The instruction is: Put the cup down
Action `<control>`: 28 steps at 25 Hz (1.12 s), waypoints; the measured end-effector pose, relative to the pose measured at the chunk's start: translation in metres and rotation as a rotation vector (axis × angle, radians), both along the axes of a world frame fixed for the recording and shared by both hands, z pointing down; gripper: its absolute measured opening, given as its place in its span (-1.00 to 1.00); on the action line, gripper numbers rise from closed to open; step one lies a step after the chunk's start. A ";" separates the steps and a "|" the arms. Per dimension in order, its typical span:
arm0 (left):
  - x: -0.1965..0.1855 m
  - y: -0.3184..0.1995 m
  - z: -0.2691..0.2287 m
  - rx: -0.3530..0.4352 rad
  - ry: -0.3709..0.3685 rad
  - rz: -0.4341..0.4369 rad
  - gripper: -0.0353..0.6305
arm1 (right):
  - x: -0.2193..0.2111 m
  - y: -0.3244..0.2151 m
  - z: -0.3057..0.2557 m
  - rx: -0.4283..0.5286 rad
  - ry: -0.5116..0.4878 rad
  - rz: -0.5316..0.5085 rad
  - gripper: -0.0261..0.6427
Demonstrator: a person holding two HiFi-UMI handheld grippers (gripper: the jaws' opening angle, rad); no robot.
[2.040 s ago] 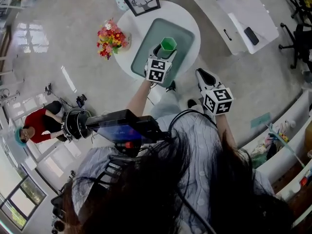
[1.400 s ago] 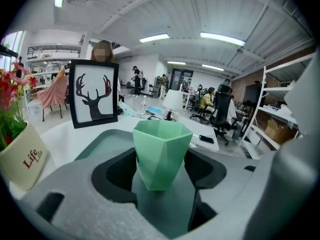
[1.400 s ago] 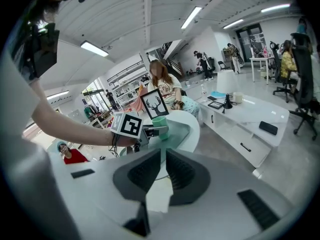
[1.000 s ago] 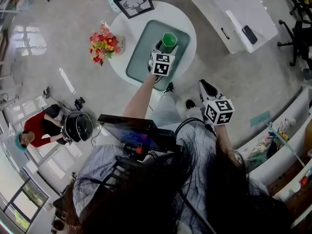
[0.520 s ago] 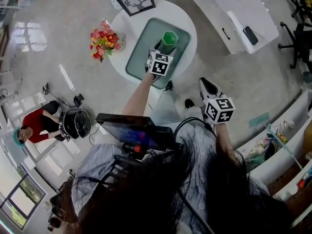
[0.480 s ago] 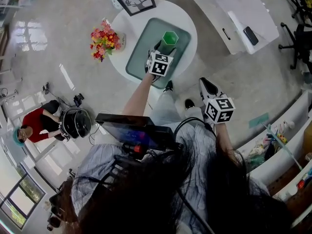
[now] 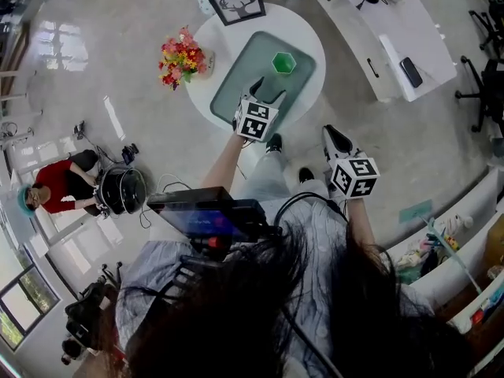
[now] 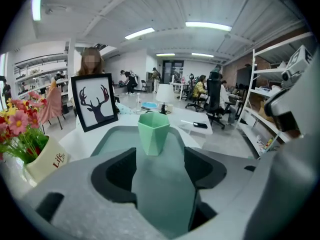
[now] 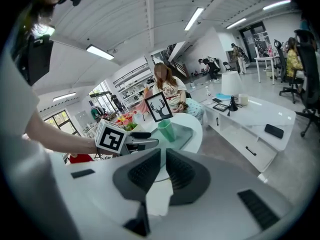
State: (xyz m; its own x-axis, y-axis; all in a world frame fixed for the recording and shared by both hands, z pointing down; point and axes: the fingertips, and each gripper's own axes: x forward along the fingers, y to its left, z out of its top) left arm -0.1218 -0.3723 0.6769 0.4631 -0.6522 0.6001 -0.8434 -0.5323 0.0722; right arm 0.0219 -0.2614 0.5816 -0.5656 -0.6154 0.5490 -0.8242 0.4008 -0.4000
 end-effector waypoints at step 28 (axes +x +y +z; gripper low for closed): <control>0.020 0.183 -0.132 0.172 0.163 -0.416 -0.39 | 0.002 0.055 -0.042 0.119 -0.145 -0.276 -0.77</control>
State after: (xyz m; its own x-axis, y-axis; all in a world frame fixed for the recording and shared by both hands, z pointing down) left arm -0.1015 -0.1893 0.5446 0.2209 -0.8856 0.4085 -0.9724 -0.1679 0.1617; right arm 0.0235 -0.2061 0.5396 -0.7868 -0.4829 0.3843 -0.6161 0.6520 -0.4419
